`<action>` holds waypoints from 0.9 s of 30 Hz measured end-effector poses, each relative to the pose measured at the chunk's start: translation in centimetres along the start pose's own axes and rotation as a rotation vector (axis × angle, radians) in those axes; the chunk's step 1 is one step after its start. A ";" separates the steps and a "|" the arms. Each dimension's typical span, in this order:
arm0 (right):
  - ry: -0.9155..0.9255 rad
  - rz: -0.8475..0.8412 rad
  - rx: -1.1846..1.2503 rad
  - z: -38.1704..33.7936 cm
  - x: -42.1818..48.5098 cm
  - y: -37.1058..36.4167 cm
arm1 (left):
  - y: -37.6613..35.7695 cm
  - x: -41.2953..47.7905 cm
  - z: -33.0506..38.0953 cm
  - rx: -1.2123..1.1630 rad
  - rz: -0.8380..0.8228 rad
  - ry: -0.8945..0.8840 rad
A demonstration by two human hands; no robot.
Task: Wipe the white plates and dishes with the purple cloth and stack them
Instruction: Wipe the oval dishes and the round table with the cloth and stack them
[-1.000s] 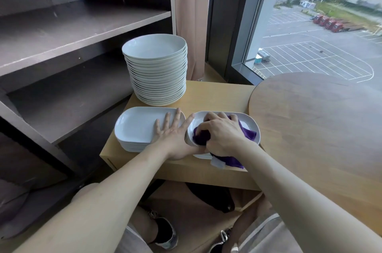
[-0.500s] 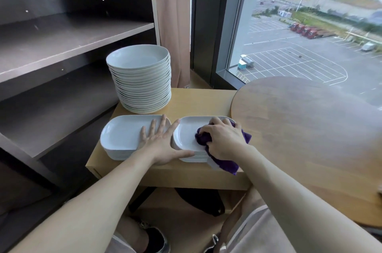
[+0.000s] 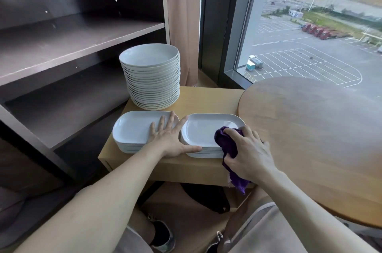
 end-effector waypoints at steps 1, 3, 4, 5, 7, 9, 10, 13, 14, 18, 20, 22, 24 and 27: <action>-0.011 0.014 0.014 0.3 -0.6 -0.1 | 0.0 0.0 0.0 0.004 -0.001 0.001; -0.026 0.045 0.047 0.6 -1.2 -0.2 | 0.1 -0.1 0.0 0.009 0.000 -0.001; -0.024 0.056 0.061 0.6 -1.4 -0.3 | 0.2 -0.2 0.0 0.013 0.008 -0.004; -0.019 0.060 0.070 0.5 -1.4 -0.4 | 0.3 -0.3 0.0 0.017 0.017 -0.009; -0.014 0.058 0.085 0.6 -1.4 -0.5 | 0.4 -0.5 0.1 0.026 0.023 -0.015; -0.011 0.060 0.097 0.8 -1.2 -0.6 | 0.5 -0.7 0.1 0.036 0.020 -0.018; -0.010 0.059 0.100 0.8 -1.1 -0.6 | 0.5 -0.9 0.2 0.035 0.014 -0.019; -0.002 0.050 0.113 0.9 -0.5 -0.7 | 0.8 -1.3 0.6 0.038 0.045 -0.066; 0.000 0.044 0.119 1.0 -0.4 -0.7 | 0.9 -1.6 0.9 0.040 0.085 -0.104; -0.002 0.043 0.137 1.0 0.1 -0.8 | 2.1 -2.5 3.5 0.050 0.192 -0.284; 0.005 0.052 0.134 0.9 0.0 -0.8 | 2.8 -2.3 4.7 0.055 0.133 -0.295; 0.014 0.059 0.138 1.0 0.0 -0.9 | 3.5 -1.7 5.5 0.055 0.044 -0.260; 0.021 0.057 0.141 1.0 0.0 -1.0 | 4.0 -0.8 5.9 0.050 -0.029 -0.213; 0.025 0.057 0.143 1.2 0.1 -0.9 | 4.5 0.4 6.3 0.027 -0.089 -0.160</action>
Point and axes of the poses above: each hand's wrist, its own x-axis towards the middle knuckle, its own y-axis out of the back of the hand, z = x × y, the point moved 4 cm from there along x, towards the middle knuckle, and after that the axes turned 11 degrees about y, right-handed, at the moved point
